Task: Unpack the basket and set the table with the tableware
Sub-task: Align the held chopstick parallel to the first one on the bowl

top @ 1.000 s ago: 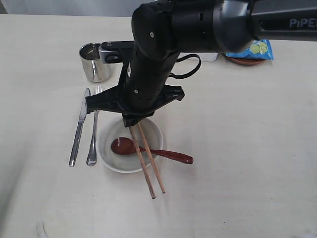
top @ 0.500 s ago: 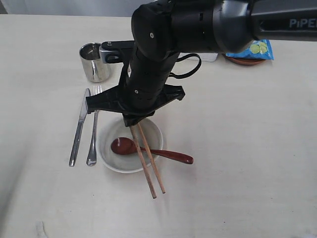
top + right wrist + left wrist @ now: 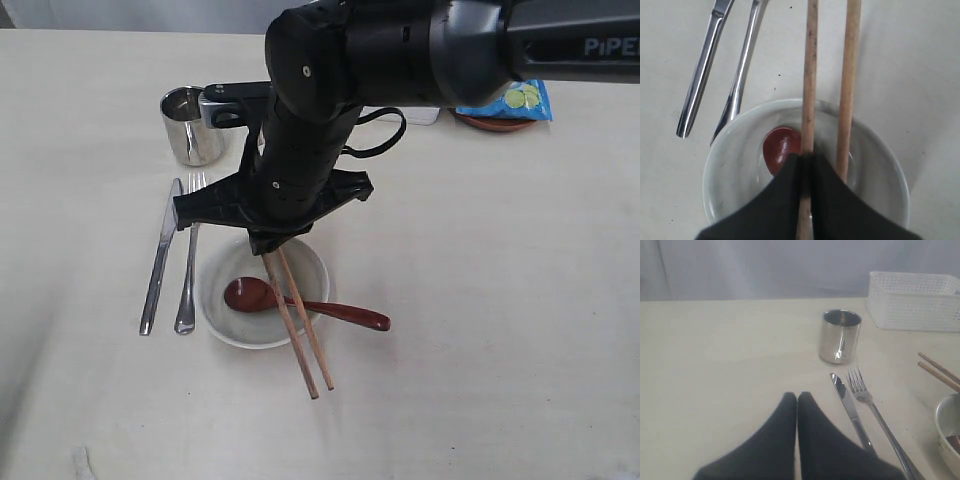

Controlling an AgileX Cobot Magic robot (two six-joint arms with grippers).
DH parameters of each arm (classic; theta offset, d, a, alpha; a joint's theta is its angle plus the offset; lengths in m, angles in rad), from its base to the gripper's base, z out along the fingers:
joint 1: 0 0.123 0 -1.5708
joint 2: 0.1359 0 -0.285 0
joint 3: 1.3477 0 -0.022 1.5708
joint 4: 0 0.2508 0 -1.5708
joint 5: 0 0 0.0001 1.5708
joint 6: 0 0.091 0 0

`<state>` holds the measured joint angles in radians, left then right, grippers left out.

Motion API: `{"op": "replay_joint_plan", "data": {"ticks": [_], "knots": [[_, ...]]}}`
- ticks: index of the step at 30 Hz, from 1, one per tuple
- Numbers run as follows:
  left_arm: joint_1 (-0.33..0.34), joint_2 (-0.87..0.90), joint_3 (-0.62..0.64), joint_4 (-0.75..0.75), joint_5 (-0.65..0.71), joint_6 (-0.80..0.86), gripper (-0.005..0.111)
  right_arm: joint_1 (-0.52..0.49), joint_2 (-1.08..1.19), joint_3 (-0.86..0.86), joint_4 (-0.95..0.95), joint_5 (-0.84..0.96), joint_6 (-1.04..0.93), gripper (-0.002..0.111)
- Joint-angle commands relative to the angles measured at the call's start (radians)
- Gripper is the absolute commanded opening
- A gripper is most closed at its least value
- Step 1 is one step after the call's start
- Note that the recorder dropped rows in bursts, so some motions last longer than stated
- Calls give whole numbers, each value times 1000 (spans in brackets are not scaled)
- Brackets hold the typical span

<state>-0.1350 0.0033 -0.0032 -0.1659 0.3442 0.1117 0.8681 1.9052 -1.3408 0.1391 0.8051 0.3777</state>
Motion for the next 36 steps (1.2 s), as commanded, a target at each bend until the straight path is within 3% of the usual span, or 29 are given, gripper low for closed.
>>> {"op": "replay_joint_plan", "data": {"ticks": [1,7,15,22,24,26,28,36], "knots": [[-8,-3,3,0,-2,0,0,-1,-6,0,-13,-14,-16,4],[-8,-3,3,0,-2,0,0,-1,-6,0,-13,-19,-18,28],[-8,-3,3,0,-2,0,0,0,-17,0,-13,-45,-25,27],[-8,-3,3,0,-2,0,0,91,-4,-30,24,-35,-160,27],[-8,-3,3,0,-2,0,0,91,18,-30,24,-35,-160,24],[-8,-3,3,0,-2,0,0,91,31,-30,24,-39,-163,7],[-8,-3,3,0,-2,0,0,91,33,-30,19,-39,-170,0],[-8,-3,3,0,-2,0,0,91,33,-30,-47,-40,-156,-1]]}}
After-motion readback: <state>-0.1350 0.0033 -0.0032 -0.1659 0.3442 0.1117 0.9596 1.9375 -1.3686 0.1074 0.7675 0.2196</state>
